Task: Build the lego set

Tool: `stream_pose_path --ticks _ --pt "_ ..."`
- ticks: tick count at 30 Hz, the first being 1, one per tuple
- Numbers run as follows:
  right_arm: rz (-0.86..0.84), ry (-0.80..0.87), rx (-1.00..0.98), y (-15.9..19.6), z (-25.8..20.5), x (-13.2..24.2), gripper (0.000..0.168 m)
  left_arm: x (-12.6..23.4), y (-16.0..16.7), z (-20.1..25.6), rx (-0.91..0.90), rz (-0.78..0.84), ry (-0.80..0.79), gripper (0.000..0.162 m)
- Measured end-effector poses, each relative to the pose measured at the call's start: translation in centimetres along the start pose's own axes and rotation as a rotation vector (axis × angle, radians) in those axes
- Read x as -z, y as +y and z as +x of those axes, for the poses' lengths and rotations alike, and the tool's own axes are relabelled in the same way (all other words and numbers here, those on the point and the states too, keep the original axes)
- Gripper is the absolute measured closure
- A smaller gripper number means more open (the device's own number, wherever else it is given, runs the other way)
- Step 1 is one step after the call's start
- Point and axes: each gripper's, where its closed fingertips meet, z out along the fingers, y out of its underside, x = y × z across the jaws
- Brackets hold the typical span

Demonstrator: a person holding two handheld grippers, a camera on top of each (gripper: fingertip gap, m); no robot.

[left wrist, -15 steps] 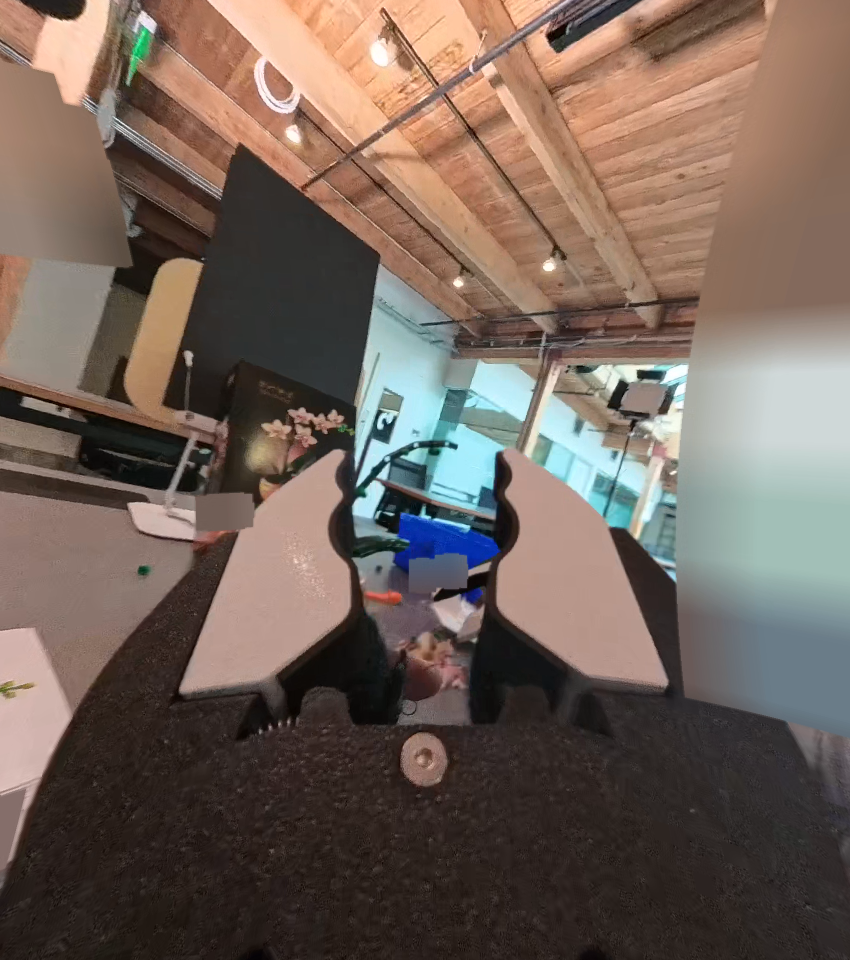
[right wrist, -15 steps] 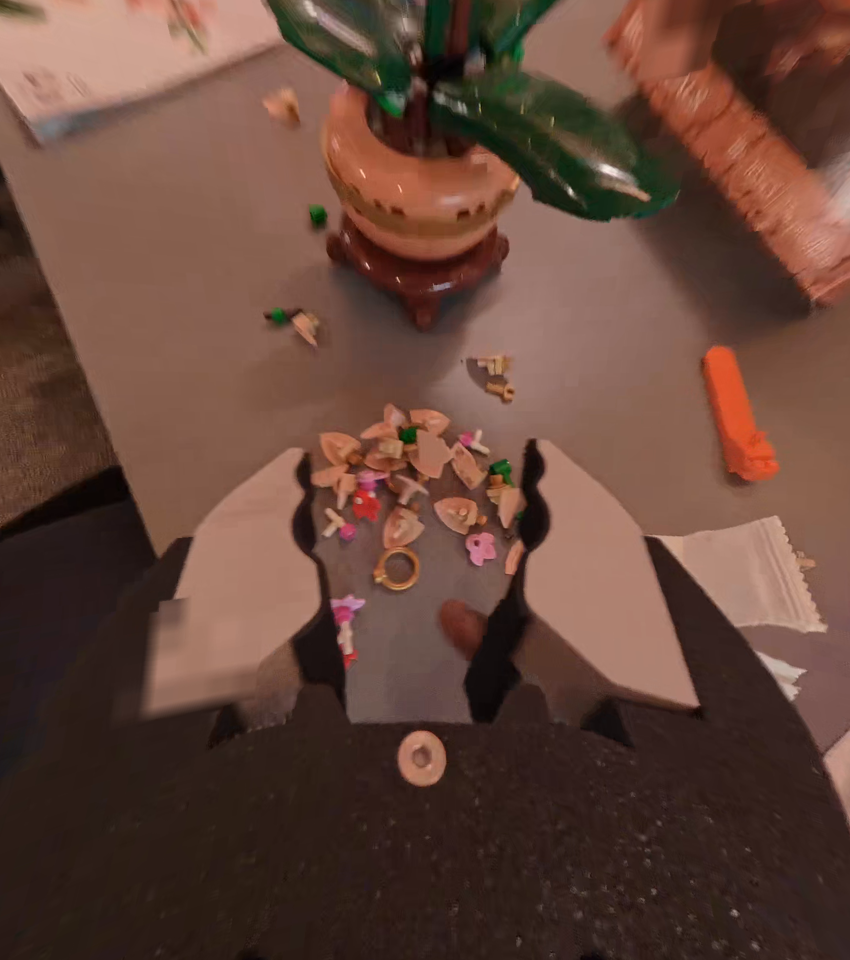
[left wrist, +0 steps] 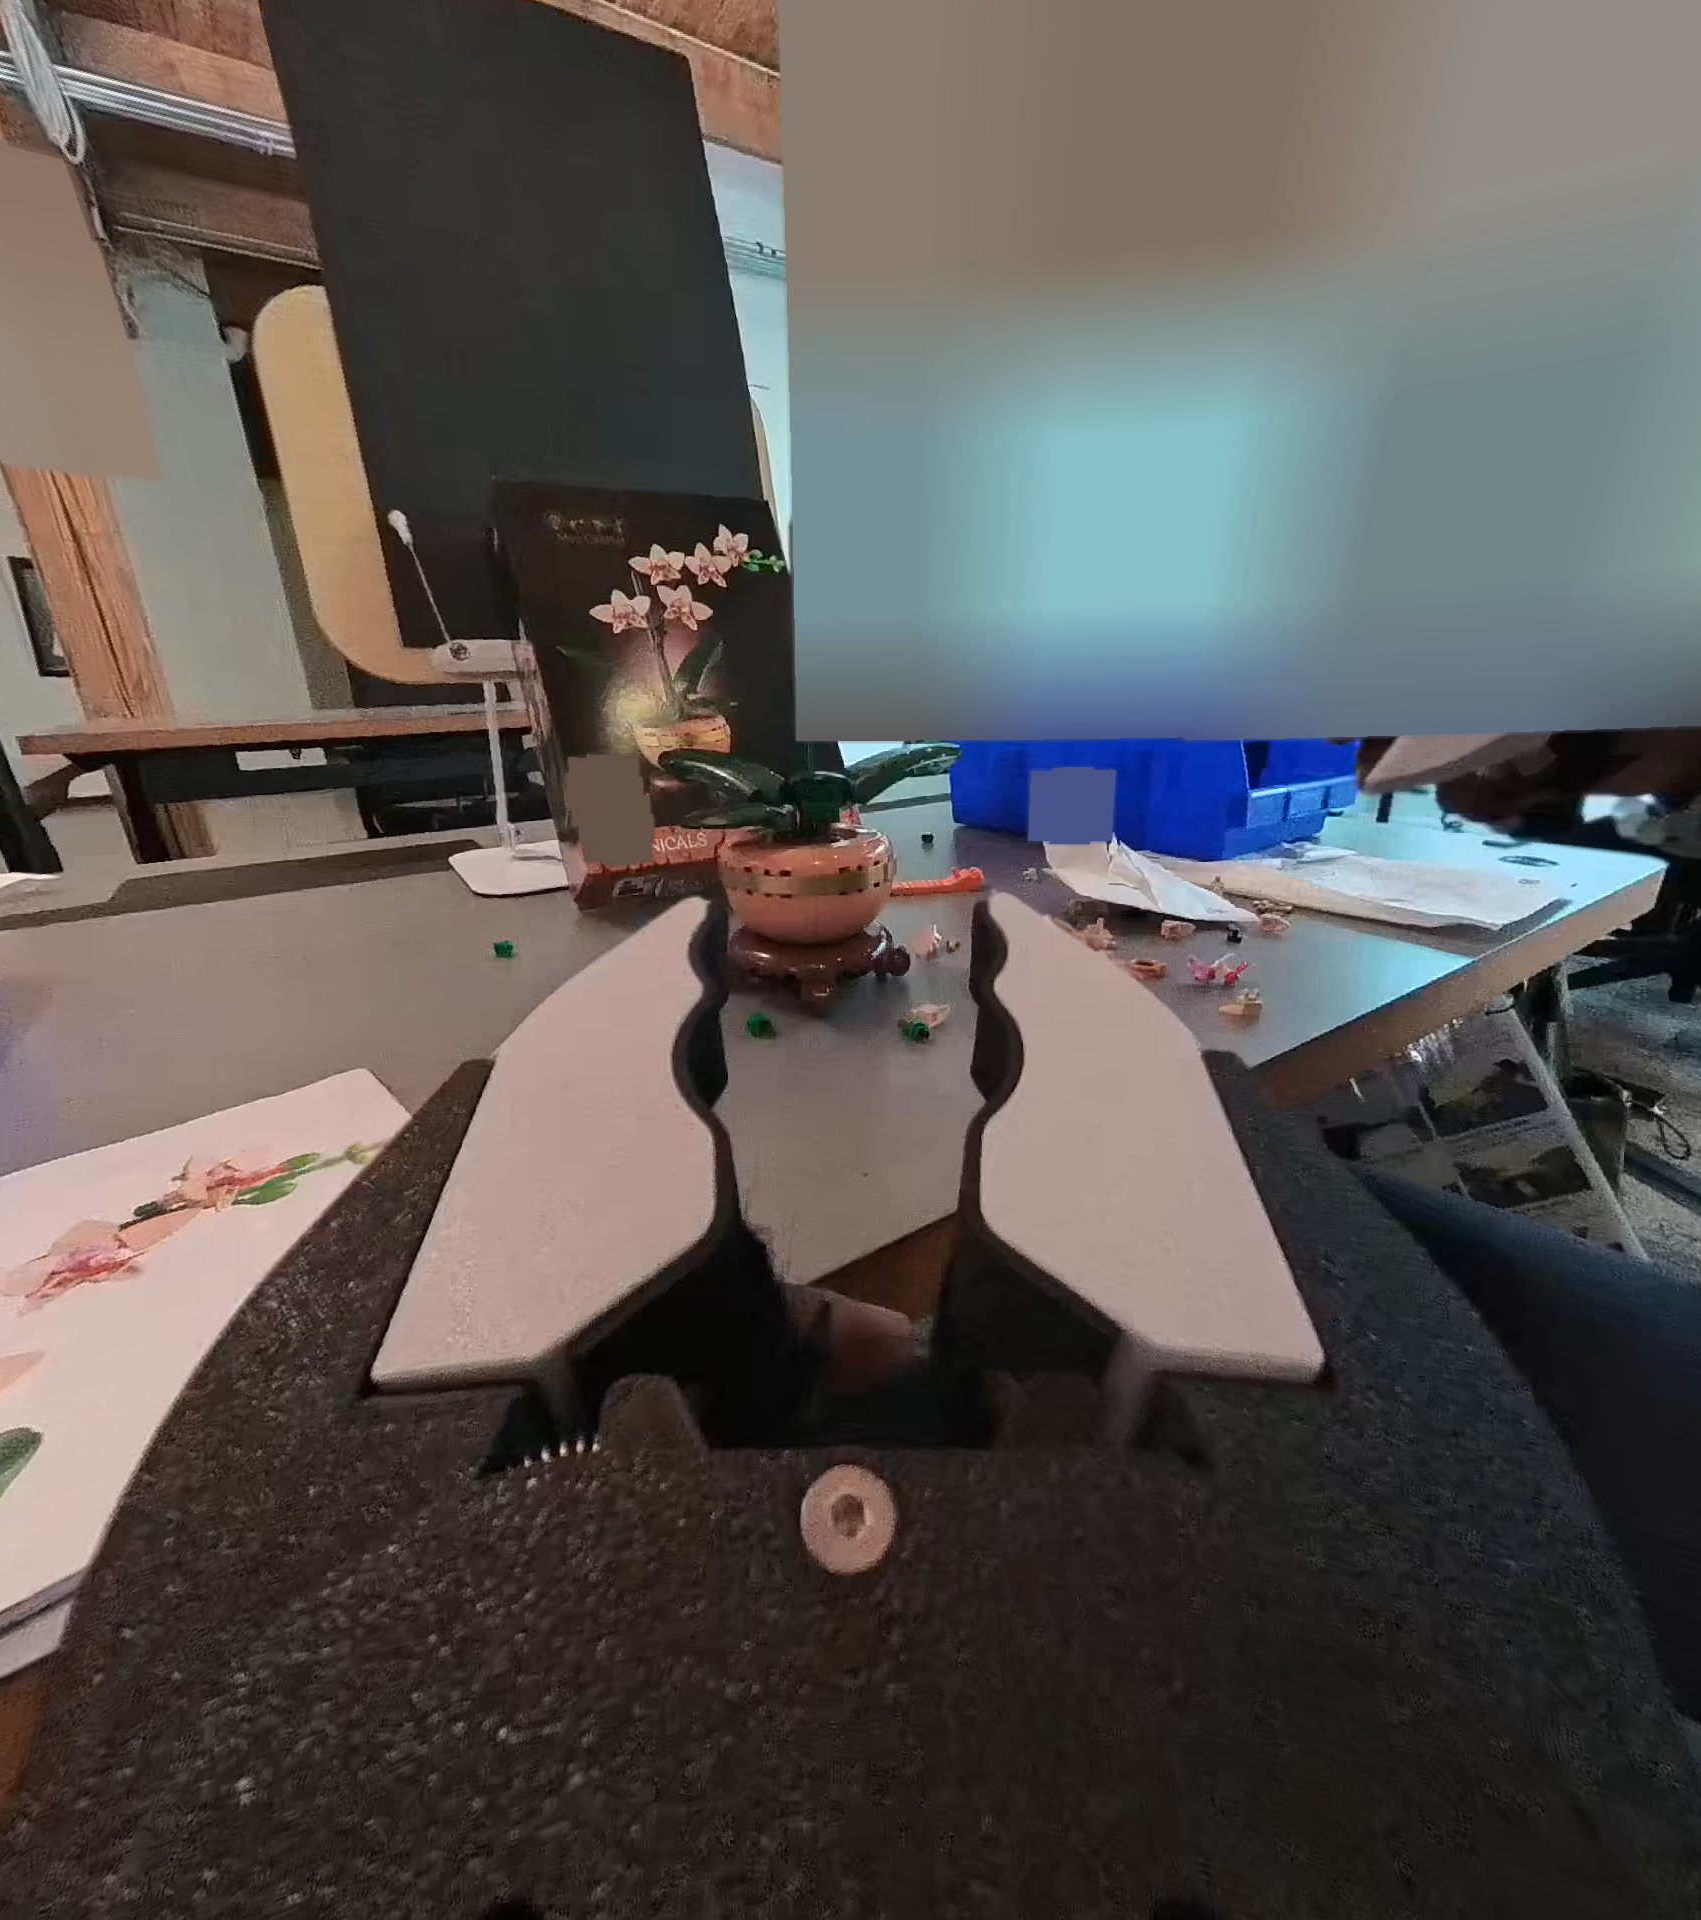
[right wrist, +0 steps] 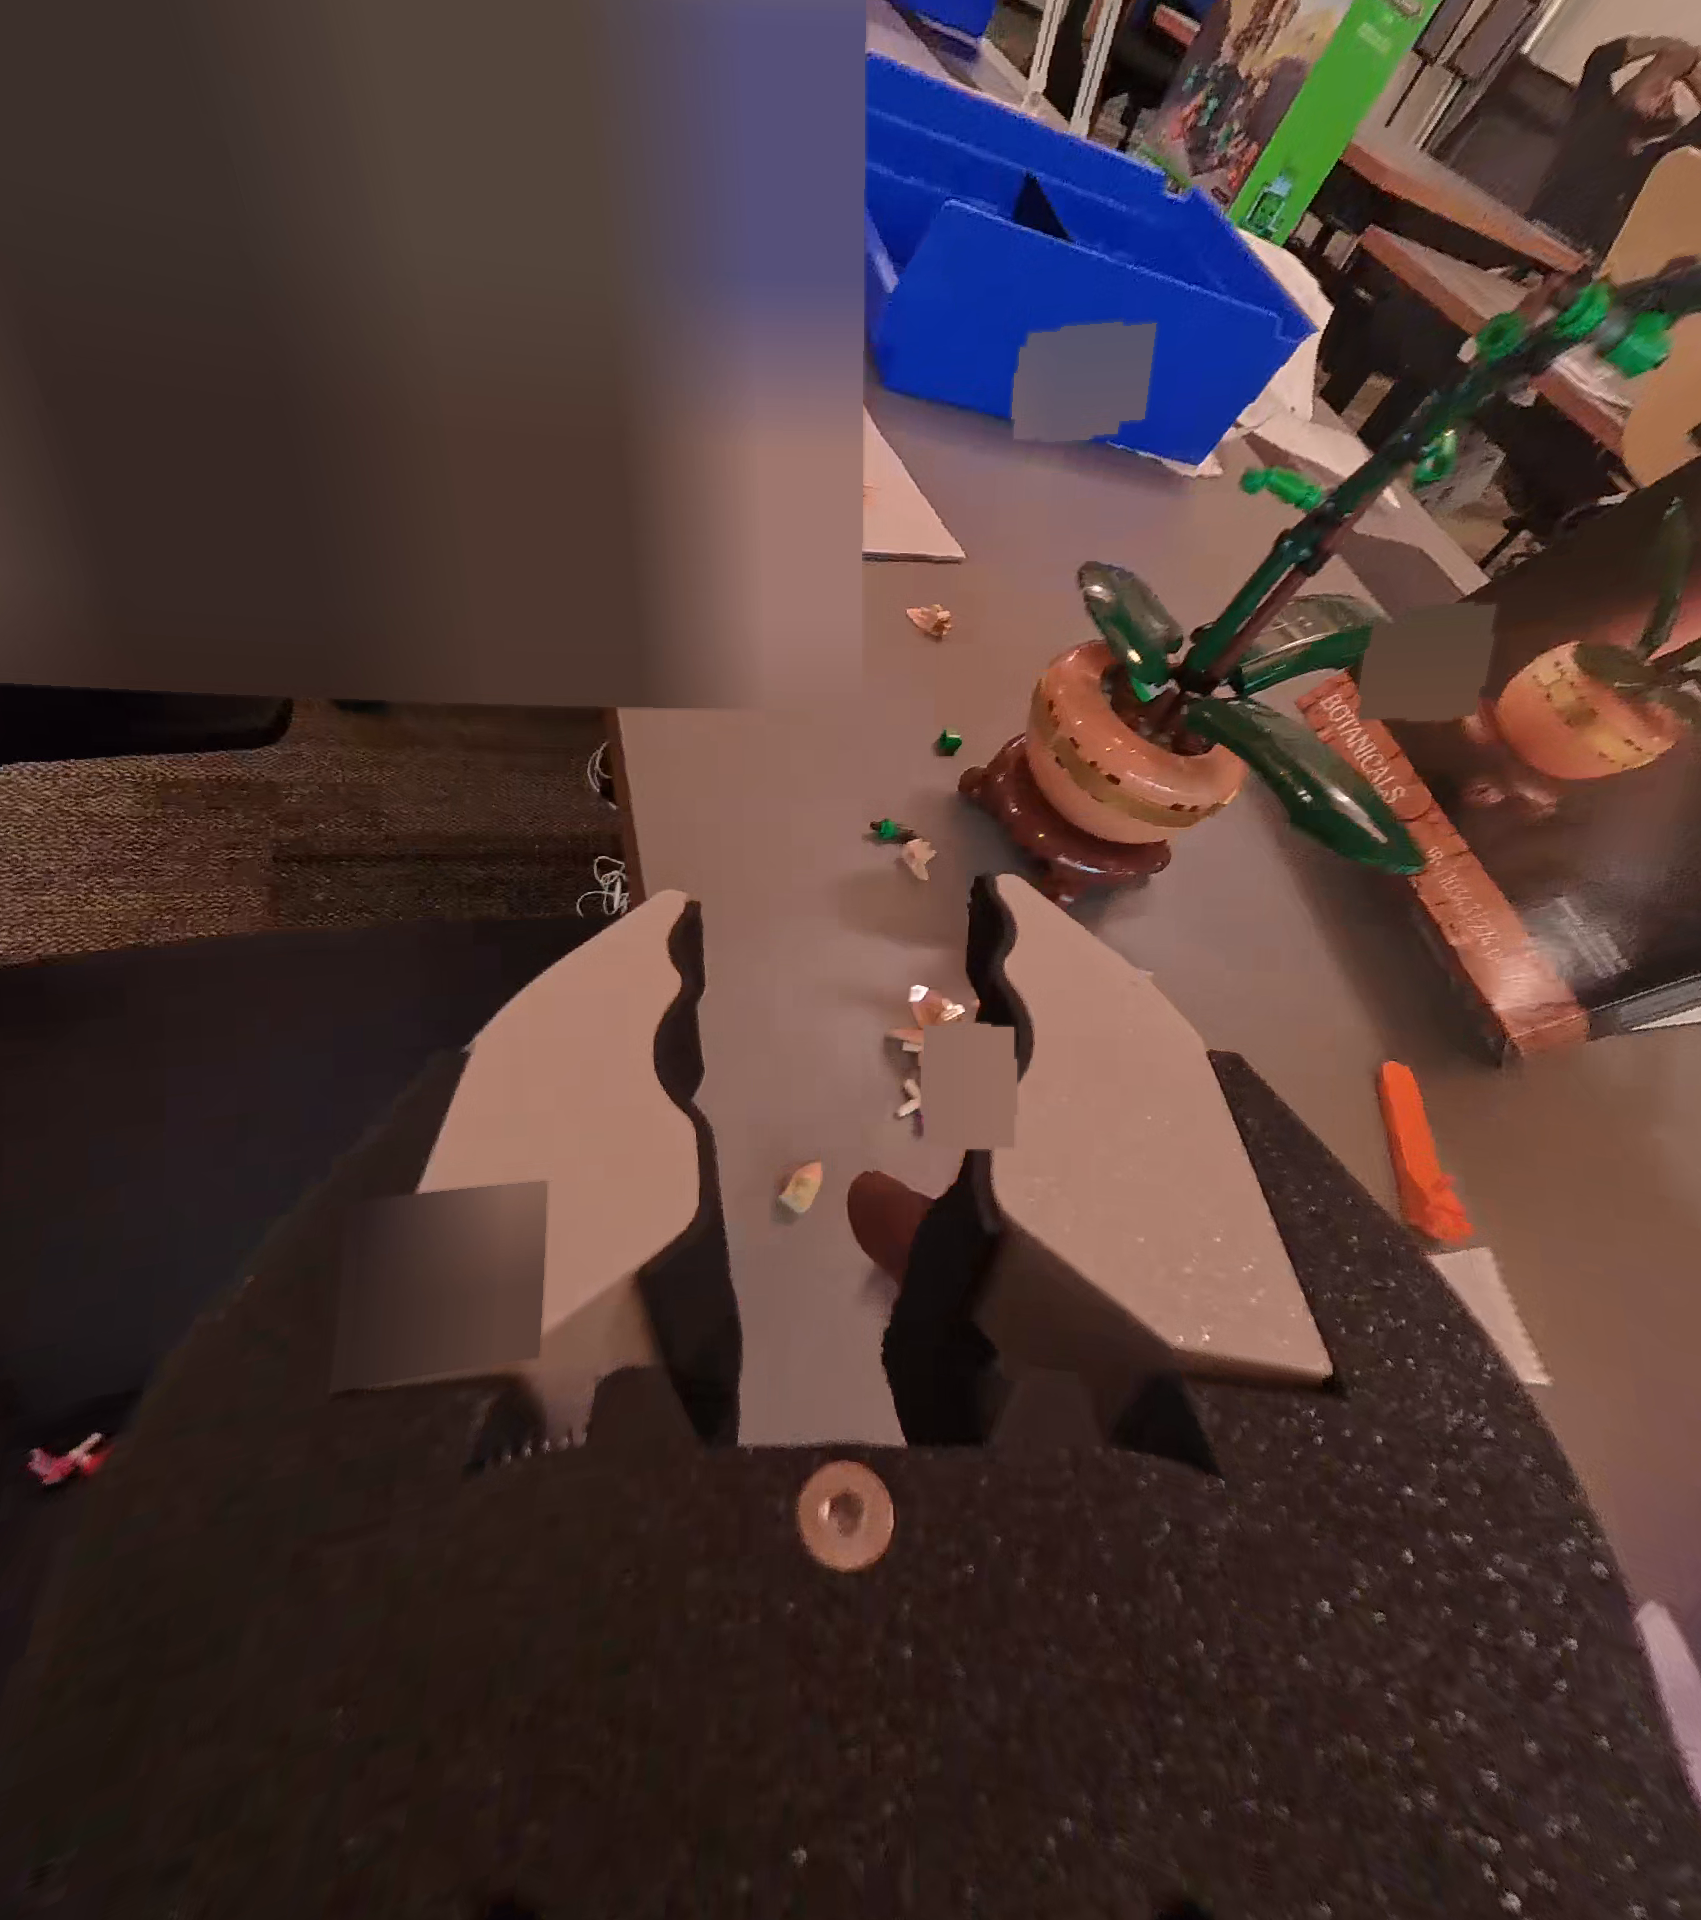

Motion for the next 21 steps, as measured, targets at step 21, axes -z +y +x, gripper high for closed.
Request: stream_pose_path --ticks 21 --pt "0.166 -0.385 0.148 -5.0 6.6 -11.7 0.122 28.0 0.6 -11.1 -0.09 0.073 -1.339 0.125"
